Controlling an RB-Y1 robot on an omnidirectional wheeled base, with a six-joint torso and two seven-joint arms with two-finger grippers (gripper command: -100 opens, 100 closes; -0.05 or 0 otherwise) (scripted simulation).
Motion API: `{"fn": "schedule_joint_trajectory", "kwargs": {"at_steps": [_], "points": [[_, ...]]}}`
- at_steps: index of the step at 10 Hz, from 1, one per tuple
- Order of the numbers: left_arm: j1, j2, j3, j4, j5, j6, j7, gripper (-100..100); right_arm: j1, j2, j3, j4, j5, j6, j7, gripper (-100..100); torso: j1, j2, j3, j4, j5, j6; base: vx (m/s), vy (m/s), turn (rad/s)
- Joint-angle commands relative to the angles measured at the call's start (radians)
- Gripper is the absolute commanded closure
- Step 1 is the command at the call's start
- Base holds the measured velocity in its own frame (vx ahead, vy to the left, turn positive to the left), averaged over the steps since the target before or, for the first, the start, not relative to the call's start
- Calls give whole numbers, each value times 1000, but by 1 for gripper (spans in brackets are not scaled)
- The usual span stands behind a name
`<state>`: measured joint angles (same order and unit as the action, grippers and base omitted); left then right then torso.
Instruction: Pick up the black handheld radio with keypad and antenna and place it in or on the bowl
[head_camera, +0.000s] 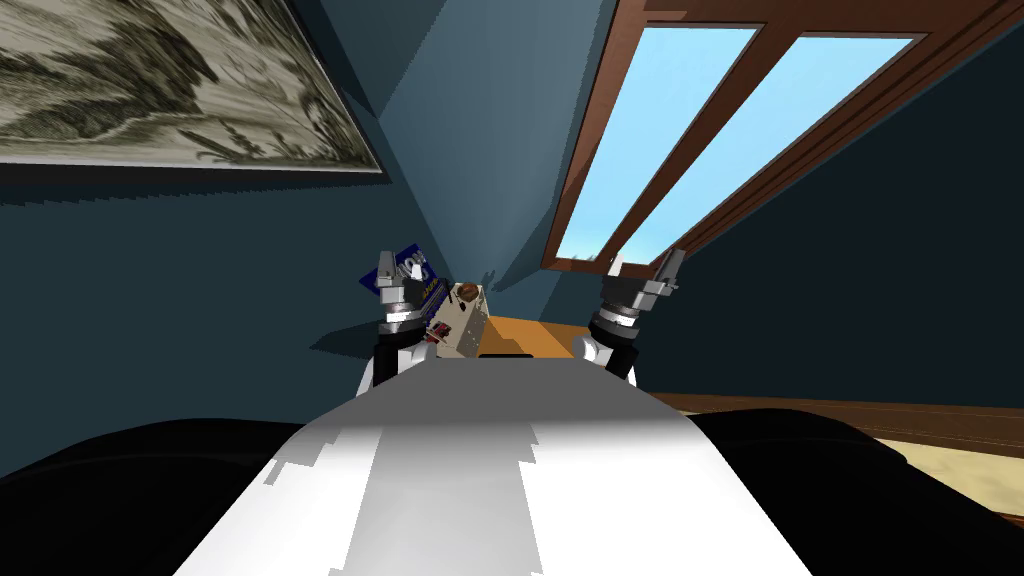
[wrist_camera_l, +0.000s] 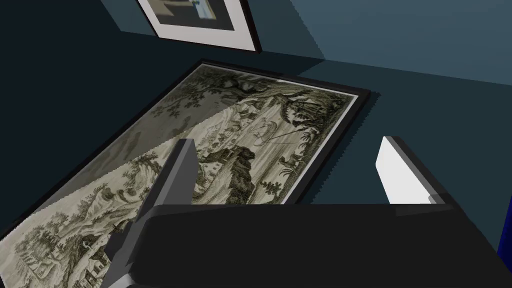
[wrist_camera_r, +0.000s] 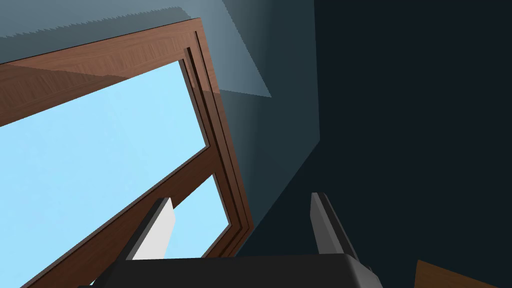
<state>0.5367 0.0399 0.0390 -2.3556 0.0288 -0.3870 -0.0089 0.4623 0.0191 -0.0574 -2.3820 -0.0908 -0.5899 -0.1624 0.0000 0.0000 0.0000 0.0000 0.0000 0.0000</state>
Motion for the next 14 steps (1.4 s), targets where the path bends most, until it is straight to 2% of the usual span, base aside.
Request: {"fn": "schedule_joint_trajectory", "kwargs": {"at_steps": [1,4,7,8,10,11,13,14], "points": [[-9,31,1,22,16,27,16,-100,0,0,0,0,0,0,0,0,0,0,0,0,0,0,14,-12,44],[-28,72,4,74,57,92,54,-100,0,0,0,0,0,0,0,0,-3,-2,-1,-1,-1,0,35,-43,67],[-54,110,7,147,119,176,109,-100,0,0,0,0,0,0,0,0,-4,-4,-2,-1,-1,0,44,-60,87],[-54,110,7,147,119,184,109,-100,0,0,0,0,0,0,0,0,-4,-4,-2,-1,-1,0,31,-46,33],[-75,133,9,204,170,245,152,-100,0,0,0,0,0,0,0,0,-2,-3,-2,-1,0,0,35,-46,84],[-75,133,9,204,170,257,152,-100,0,0,0,0,0,0,0,0,-3,-3,-2,-1,-1,0,33,-45,47],[-97,156,12,267,225,322,199,-100,0,0,0,0,0,0,0,0,-3,-2,-1,-1,-1,0,37,-58,101],[-97,156,12,267,225,336,199,-100,0,0,0,0,0,0,0,0,-4,-3,-2,-1,-1,0,37,-51,45]]}}
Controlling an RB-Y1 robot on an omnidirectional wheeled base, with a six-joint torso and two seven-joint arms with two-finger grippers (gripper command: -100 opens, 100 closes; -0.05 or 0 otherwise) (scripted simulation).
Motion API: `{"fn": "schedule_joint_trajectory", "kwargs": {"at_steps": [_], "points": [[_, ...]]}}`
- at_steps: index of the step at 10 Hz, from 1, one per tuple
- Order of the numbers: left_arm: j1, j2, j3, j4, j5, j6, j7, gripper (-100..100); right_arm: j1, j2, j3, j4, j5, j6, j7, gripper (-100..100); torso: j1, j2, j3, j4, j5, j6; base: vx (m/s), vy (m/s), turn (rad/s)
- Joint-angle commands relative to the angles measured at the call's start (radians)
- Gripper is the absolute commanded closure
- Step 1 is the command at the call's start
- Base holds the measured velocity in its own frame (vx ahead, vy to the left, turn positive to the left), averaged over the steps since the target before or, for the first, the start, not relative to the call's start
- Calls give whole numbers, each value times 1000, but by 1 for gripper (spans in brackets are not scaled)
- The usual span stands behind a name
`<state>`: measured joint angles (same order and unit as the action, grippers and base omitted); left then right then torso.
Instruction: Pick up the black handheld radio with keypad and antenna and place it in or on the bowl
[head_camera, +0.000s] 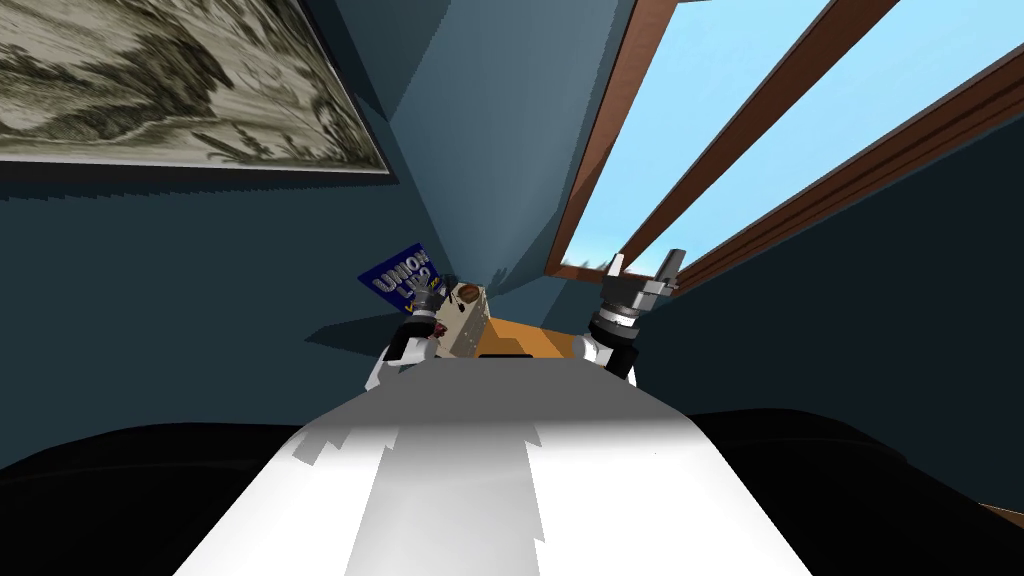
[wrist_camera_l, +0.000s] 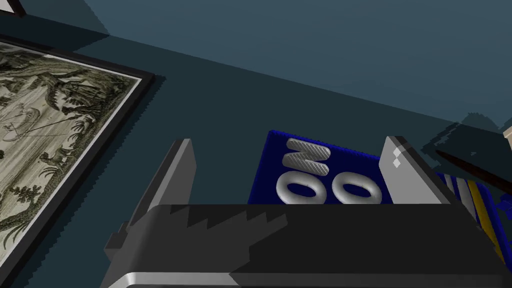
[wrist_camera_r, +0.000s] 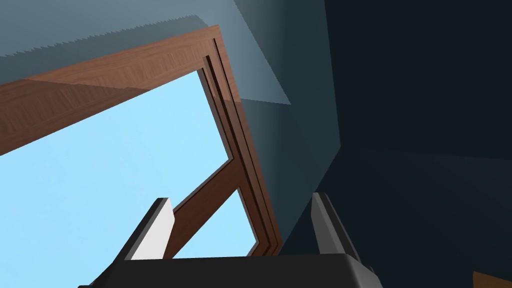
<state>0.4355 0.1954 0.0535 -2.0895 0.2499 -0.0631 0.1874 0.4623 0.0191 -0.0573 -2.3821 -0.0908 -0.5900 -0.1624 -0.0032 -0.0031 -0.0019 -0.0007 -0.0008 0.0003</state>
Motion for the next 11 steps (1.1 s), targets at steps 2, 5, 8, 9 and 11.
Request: {"fn": "schedule_joint_trajectory", "kwargs": {"at_steps": [2,5,8,9,11], "points": [[-20,21,1,67,60,83,52,-100,0,0,0,0,0,0,0,0,1,0,0,0,0,0,42,-48,92],[-33,32,3,101,88,140,78,-100,0,0,0,0,0,0,0,0,0,0,0,0,0,0,37,-49,59],[-62,52,9,170,142,228,132,-100,0,0,0,0,0,0,0,0,2,1,0,0,0,0,35,-32,68],[-62,52,9,170,142,228,132,-100,0,0,0,0,0,0,0,0,2,0,0,0,0,0,39,-36,46],[-77,61,13,205,166,273,160,-100,0,0,0,0,0,0,0,0,1,-1,0,0,0,0,43,-38,63]]}}
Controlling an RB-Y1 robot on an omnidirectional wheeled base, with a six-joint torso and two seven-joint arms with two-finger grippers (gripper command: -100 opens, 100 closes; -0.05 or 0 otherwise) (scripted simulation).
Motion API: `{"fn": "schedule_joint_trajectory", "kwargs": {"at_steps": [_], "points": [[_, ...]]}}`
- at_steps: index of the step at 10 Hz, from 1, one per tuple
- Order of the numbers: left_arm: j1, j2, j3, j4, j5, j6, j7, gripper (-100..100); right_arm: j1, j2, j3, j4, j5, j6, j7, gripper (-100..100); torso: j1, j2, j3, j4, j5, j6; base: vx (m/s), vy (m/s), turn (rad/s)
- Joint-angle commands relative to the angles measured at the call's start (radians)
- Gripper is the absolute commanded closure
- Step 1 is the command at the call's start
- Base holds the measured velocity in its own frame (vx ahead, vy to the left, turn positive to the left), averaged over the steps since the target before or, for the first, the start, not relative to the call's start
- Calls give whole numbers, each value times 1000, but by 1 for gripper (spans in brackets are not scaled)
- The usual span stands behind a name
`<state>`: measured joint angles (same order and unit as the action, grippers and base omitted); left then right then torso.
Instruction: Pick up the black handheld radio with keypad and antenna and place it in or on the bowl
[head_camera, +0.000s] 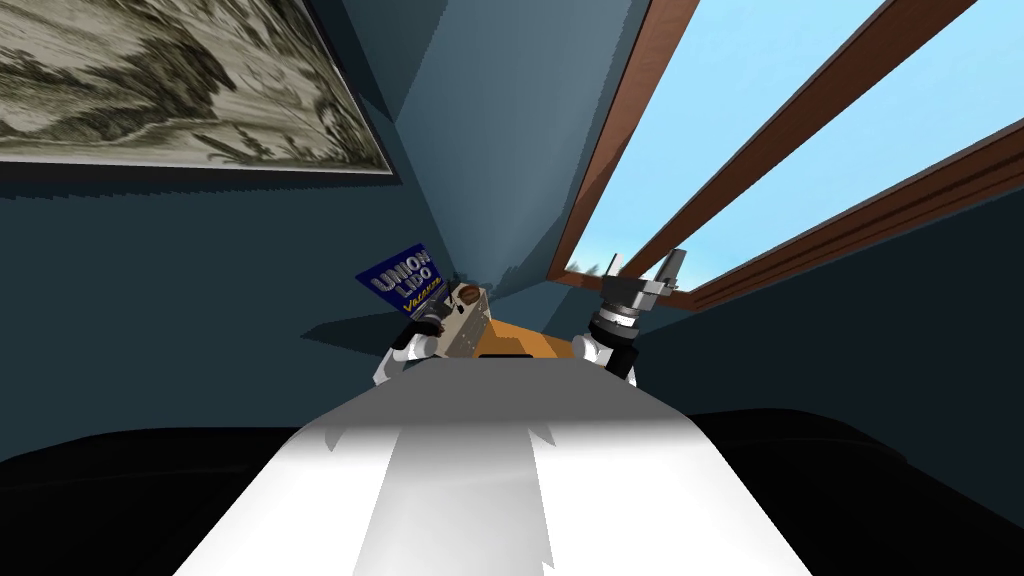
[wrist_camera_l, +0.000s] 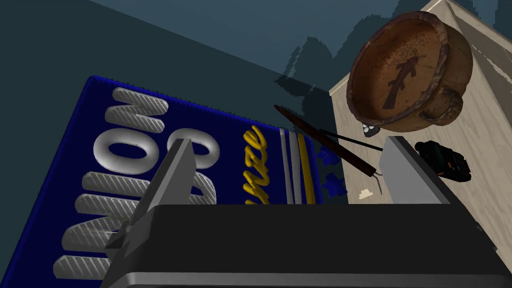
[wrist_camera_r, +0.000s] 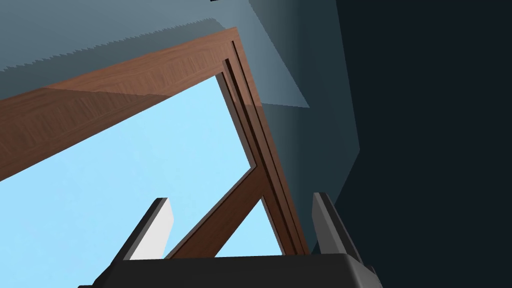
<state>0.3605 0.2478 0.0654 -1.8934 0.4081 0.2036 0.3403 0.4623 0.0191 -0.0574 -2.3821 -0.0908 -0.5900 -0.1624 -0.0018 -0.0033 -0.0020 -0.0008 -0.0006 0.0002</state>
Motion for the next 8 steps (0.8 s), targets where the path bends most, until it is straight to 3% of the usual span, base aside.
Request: {"fn": "schedule_joint_trajectory", "kwargs": {"at_steps": [1,6,7,8], "points": [[-19,18,6,44,31,50,35,-100,0,0,0,0,0,0,0,0,0,0,0,0,0,0,36,-42,78],[-75,41,24,150,89,179,121,-100,0,0,0,0,0,0,0,0,0,-1,0,0,0,0,55,-41,72],[-75,41,24,150,89,183,121,-100,0,0,0,0,0,0,0,0,1,-1,0,0,0,0,45,-17,36],[-96,48,31,185,104,222,150,-100,0,0,0,0,0,0,0,0,1,0,0,0,0,0,49,-19,62]]}}
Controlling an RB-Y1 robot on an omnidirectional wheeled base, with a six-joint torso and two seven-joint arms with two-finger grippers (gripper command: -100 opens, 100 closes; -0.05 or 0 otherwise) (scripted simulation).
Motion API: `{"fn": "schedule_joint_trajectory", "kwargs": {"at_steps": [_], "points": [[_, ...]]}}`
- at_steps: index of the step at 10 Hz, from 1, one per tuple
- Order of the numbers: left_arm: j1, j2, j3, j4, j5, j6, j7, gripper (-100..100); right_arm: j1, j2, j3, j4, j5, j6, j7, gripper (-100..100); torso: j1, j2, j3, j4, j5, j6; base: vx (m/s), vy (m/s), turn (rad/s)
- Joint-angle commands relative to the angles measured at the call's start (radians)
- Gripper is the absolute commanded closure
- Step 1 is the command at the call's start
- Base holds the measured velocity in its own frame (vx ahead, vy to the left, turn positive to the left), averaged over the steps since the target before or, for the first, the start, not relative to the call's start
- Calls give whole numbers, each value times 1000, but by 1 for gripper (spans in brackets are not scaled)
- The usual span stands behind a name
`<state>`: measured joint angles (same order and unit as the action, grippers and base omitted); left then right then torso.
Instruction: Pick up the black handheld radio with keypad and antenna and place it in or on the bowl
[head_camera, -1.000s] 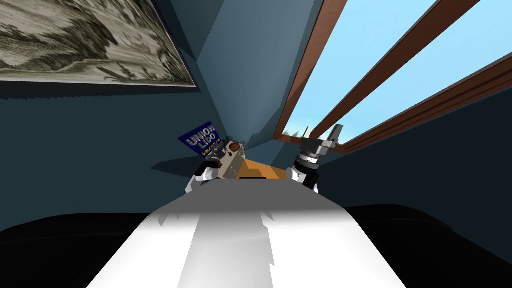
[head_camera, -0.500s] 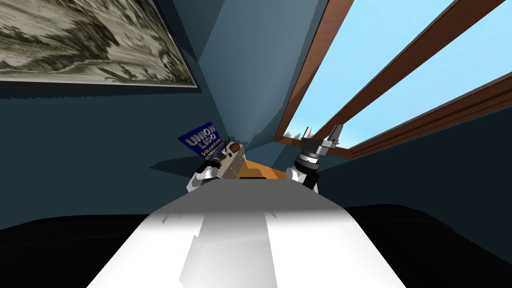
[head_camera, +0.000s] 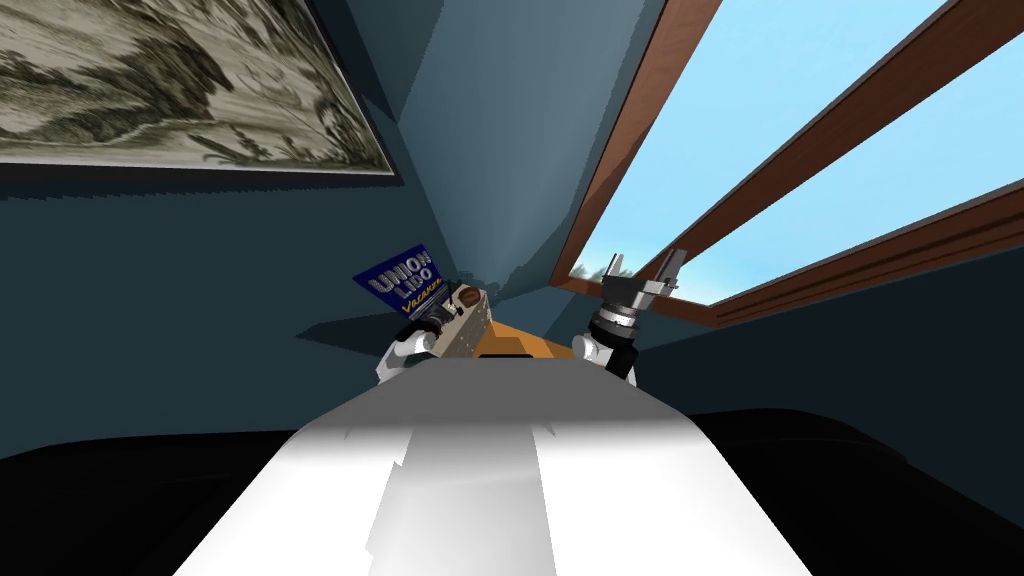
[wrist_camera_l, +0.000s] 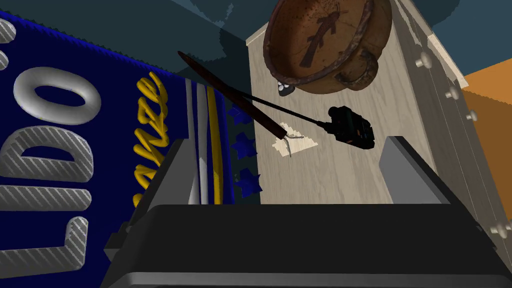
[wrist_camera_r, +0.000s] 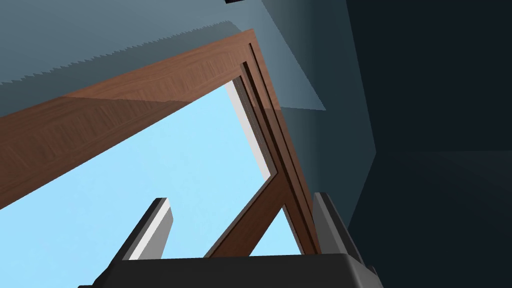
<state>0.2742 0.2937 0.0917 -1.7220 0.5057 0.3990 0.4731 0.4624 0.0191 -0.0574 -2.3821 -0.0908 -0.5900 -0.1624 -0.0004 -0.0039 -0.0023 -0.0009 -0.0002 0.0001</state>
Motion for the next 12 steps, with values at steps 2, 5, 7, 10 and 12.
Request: {"fn": "schedule_joint_trajectory", "kwargs": {"at_steps": [2,5,7,10,12], "points": [[-31,9,13,49,19,73,46,-100,0,0,0,0,0,0,0,0,0,0,0,0,0,0,54,-24,56],[-76,18,31,119,38,149,103,-100,0,0,0,0,0,0,0,0,-1,-2,-1,0,0,0,74,-32,65],[-98,22,40,152,45,197,131,-100,0,0,0,0,0,0,0,0,0,0,0,0,0,0,52,-19,42],[-144,27,60,216,55,274,186,-100,0,0,0,0,0,0,0,0,0,-2,-1,-1,0,0,79,-15,59],[-167,28,70,246,59,312,213,-100,0,0,0,0,0,0,0,0,0,-2,-1,0,0,0,77,-24,55]]}}
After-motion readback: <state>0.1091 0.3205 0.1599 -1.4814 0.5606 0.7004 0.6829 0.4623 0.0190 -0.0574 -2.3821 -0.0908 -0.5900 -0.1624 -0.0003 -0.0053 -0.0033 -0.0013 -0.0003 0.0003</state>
